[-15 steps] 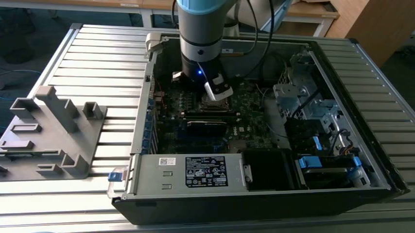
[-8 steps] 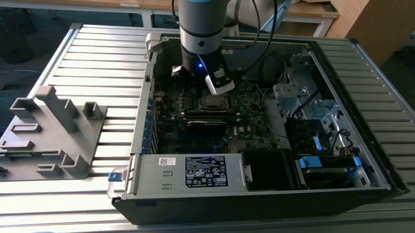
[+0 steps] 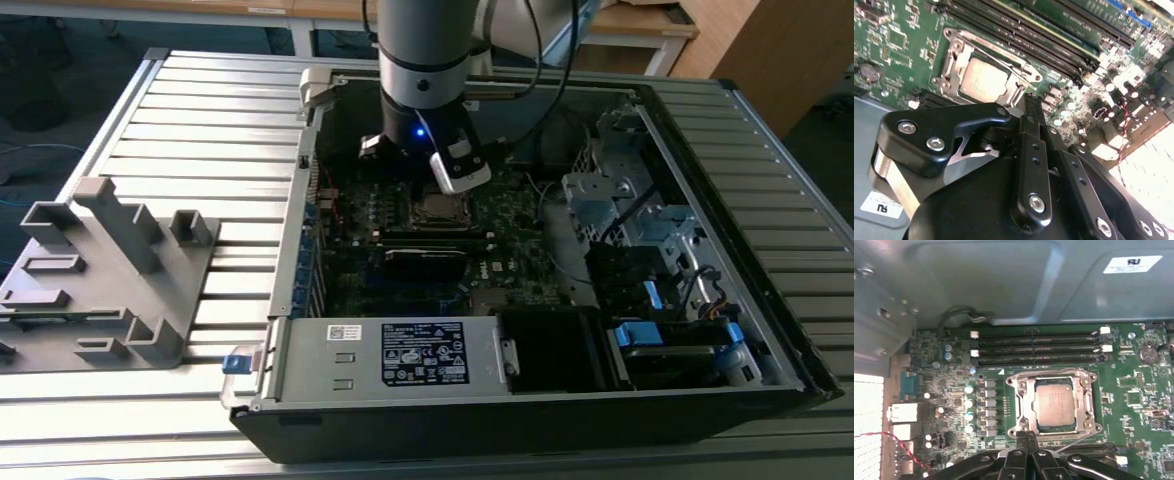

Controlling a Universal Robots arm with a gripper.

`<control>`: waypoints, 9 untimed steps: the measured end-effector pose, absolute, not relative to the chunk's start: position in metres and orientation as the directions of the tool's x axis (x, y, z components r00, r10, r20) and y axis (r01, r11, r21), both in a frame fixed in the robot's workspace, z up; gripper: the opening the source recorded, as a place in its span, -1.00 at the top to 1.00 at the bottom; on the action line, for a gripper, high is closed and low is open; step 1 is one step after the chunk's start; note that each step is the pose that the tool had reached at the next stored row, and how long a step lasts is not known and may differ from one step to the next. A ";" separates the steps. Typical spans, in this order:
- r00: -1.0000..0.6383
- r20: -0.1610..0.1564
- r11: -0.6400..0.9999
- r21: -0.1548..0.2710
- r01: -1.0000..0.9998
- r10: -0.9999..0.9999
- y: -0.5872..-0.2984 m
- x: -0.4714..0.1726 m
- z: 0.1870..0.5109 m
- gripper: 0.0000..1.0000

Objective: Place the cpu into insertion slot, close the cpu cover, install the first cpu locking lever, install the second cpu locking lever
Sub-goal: 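Install the second cpu locking lever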

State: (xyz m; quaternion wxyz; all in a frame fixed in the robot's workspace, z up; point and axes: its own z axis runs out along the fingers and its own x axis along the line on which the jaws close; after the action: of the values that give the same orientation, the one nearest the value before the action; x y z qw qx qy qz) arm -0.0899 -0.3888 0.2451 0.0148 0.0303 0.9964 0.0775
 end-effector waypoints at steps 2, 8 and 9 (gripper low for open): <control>-0.998 -0.025 0.987 0.146 0.061 0.065 -0.389 -0.086 0.245 0.79; -0.997 -0.025 0.990 0.129 0.064 0.068 -0.389 -0.078 0.245 0.79; -0.997 -0.025 0.990 0.127 0.064 0.068 -0.389 -0.078 0.245 0.79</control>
State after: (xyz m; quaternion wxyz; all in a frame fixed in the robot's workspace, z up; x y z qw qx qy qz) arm -0.0775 -0.3888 0.2451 0.0145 0.0330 0.9973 0.0634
